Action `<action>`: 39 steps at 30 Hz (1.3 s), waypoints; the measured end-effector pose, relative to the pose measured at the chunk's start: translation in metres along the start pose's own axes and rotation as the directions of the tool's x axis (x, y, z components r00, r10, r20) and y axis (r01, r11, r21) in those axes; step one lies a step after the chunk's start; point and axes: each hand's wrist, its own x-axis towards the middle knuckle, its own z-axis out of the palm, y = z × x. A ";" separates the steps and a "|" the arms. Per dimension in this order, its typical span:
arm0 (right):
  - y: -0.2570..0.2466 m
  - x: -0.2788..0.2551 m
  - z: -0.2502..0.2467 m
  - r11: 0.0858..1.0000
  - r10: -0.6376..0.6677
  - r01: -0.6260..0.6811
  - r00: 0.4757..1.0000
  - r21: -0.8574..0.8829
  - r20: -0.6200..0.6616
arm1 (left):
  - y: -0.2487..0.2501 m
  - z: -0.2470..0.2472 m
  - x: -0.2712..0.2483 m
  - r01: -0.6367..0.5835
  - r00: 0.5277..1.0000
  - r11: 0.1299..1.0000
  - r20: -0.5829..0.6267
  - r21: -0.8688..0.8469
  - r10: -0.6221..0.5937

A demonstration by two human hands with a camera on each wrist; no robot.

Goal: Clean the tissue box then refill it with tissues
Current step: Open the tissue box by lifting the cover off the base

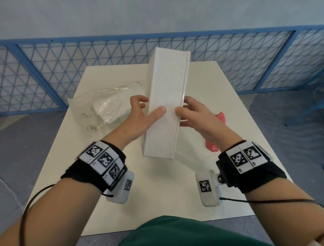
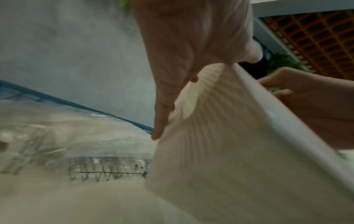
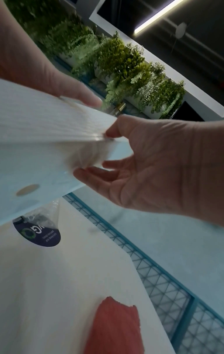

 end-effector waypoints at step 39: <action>0.018 -0.010 0.005 0.976 -0.024 0.009 0.997 -0.219 -0.070 | -0.030 -0.014 -0.012 0.149 0.986 0.961 0.108 -0.233 -0.127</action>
